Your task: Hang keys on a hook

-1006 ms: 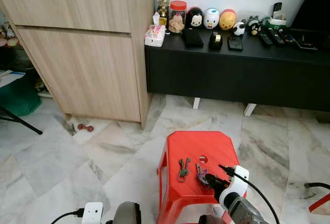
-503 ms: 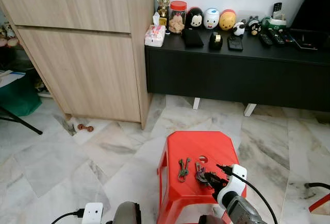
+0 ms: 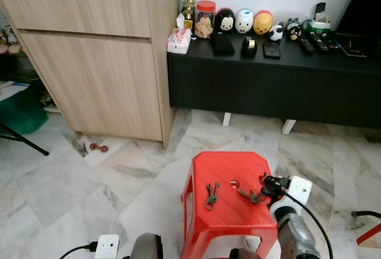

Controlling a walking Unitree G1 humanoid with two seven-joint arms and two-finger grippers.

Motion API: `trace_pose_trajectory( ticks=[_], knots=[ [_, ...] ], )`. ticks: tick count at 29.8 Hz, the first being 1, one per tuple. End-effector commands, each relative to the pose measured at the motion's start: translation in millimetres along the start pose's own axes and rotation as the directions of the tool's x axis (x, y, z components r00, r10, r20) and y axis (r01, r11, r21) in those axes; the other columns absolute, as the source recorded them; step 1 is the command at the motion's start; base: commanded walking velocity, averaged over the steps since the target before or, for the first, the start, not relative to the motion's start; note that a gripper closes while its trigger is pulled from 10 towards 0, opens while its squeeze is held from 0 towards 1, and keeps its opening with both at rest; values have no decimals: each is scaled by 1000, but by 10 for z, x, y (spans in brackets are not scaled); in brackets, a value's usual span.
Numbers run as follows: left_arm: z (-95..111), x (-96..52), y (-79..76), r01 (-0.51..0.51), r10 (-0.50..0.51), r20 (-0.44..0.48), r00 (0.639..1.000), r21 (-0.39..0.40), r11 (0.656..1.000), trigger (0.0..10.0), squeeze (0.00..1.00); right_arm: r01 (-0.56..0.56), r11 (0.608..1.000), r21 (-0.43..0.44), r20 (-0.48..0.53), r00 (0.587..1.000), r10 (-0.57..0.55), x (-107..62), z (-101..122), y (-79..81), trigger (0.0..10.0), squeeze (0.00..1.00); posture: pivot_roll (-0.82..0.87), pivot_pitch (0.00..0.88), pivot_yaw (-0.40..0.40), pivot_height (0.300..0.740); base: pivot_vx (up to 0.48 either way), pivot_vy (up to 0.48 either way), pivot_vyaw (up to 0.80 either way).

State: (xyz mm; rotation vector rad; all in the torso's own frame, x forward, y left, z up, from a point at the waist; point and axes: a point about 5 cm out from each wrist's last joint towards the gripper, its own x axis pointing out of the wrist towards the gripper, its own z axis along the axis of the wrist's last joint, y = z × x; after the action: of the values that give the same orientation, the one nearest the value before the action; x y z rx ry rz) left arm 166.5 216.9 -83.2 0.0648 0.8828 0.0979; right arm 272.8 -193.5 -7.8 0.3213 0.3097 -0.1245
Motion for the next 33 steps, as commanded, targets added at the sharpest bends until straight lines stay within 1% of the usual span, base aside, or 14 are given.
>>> trace_pose_trajectory(
  ticks=[1,2,6,9,13,15,18,20,22,23,24,26,32,33],
  knots=[
    [-72,-12,-43,16,-16,-35,999,15,1000,10000,0,-18,999,-42,54,998,20,40,105,62,0,0,71,18,-71,614,0,0,0],
    [-70,-11,-44,16,-15,-34,999,15,1000,10000,0,-19,998,-53,92,995,24,58,168,92,0,0,72,17,-72,614,0,0,0],
    [-72,-11,-43,15,-14,-34,999,14,1000,10000,0,-8,996,-88,169,985,23,90,307,142,0,0,69,15,-71,614,0,0,0],
    [-73,-12,-44,14,-14,-35,999,13,1000,10000,0,-10,993,-114,204,978,33,100,373,167,0,0,67,13,-71,614,0,0,0],
    [-75,-12,-47,15,-14,-35,999,12,1000,10000,0,-7,993,-119,257,966,37,116,482,195,0,0,66,11,-73,614,0,0,0],
    [-79,-14,-53,14,-14,-33,999,4,1000,10000,0,-9,992,-129,311,949,49,110,589,224,0,0,66,5,-77,614,0,0,0],
    [-83,-15,-54,13,-13,-33,999,2,1000,10000,0,-15,989,-145,336,940,63,95,635,241,0,0,66,3,-78,614,0,0,0],
    [-88,-17,-51,10,-10,-33,999,-4,1000,10000,0,-22,982,-186,362,928,89,64,677,263,0,0,64,0,-79,614,0,0,0],
    [-92,-18,-46,6,-6,-35,999,-11,1000,10000,0,-25,980,-198,375,922,99,46,700,274,0,0,61,0,-79,614,0,0,0],
    [-95,-19,-41,2,-3,-37,999,-17,1000,10000,0,-27,977,-210,384,917,108,28,720,284,2392,0,60,0,-79,614,0,0,0],
    [-97,-19,-36,0,-1,-38,999,-22,1000,10000,0,-29,976,-215,395,912,114,0,742,297,10000,0,53,0,-78,614,0,0,0],
    [-102,-22,-24,-8,7,-38,999,-41,999,10000,0,-35,969,-245,414,900,137,-80,772,321,10000,0,51,0,-79,614,0,0,0],
    [-102,-25,-26,-9,8,-28,1000,-54,999,10000,0,-28,963,-268,401,906,138,-207,715,327,10000,0,49,0,-80,614,0,0,0],
    [-101,-25,-30,-8,7,-26,1000,-52,999,10000,0,-32,958,-287,398,905,150,-236,702,333,10000,0,49,0,-80,614,0,0,0]
  ],
)
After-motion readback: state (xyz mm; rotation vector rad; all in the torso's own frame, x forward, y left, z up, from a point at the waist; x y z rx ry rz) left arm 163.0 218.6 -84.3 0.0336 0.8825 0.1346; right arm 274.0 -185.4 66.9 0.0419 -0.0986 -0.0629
